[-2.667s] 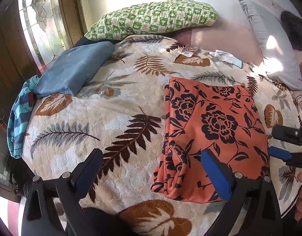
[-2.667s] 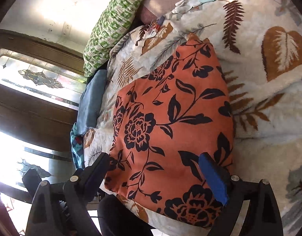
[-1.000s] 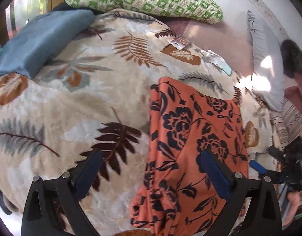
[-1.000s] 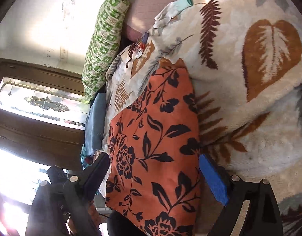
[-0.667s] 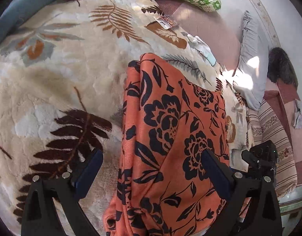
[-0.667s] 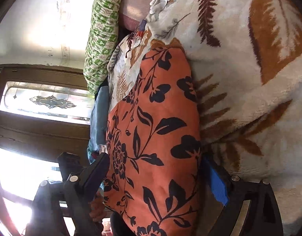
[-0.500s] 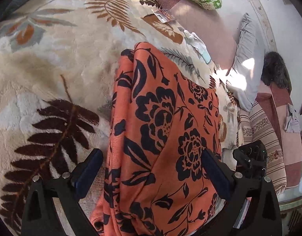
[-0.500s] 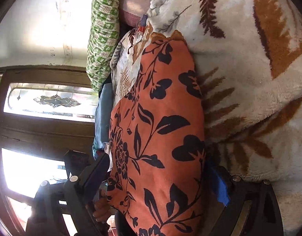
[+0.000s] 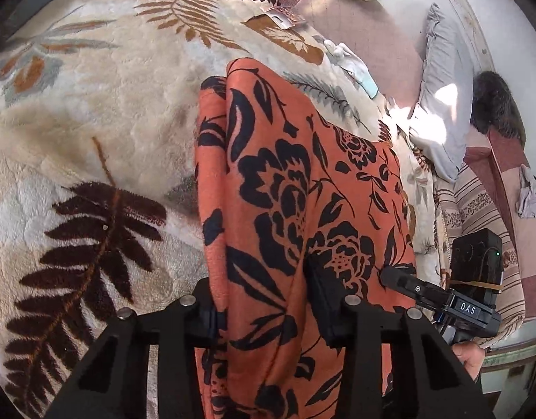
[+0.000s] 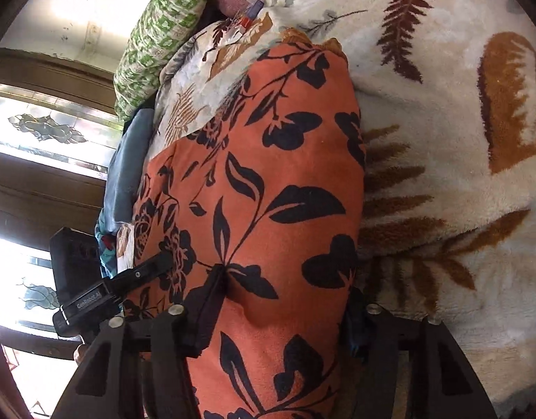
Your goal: Fold small clothes
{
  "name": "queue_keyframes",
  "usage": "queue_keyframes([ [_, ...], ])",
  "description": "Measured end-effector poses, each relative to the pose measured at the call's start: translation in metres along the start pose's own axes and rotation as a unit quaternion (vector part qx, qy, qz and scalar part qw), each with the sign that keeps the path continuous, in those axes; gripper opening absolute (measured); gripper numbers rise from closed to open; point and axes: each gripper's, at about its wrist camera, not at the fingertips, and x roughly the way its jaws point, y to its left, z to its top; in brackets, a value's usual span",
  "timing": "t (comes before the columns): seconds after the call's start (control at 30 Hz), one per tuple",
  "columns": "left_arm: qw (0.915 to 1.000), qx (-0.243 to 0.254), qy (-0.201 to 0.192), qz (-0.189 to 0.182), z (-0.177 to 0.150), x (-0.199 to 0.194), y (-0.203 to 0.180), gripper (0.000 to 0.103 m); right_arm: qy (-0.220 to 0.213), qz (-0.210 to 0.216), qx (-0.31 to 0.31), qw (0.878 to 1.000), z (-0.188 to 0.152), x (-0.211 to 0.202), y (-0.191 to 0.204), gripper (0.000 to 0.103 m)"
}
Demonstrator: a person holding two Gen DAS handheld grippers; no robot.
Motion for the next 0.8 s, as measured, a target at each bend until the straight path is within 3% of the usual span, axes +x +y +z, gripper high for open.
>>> queue_keyframes([
  [0.13, 0.9987, 0.034, -0.017, 0.033, -0.003, -0.013, -0.019, 0.034, -0.015, -0.005, -0.023, 1.000, -0.002, -0.011, 0.009, 0.041],
  [0.23, 0.9977, 0.049, -0.029, 0.037, -0.006, -0.024, -0.034, 0.033, -0.028, -0.005, -0.044, 0.999, -0.005, -0.025, 0.015, 0.039],
  [0.5, 0.9904, 0.112, -0.082, -0.001, -0.004, -0.055, -0.111, 0.033, -0.091, 0.000, -0.072, 0.993, -0.003, -0.103, 0.019, 0.039],
  [0.67, 0.9853, 0.140, -0.092, -0.032, 0.009, -0.038, -0.158, 0.033, -0.127, -0.020, -0.080, 0.988, 0.014, -0.158, 0.005, 0.039],
  [0.8, 0.9838, 0.152, -0.088, -0.037, 0.016, -0.004, -0.176, 0.033, -0.145, -0.040, -0.074, 0.986, 0.026, -0.176, -0.017, 0.039],
])
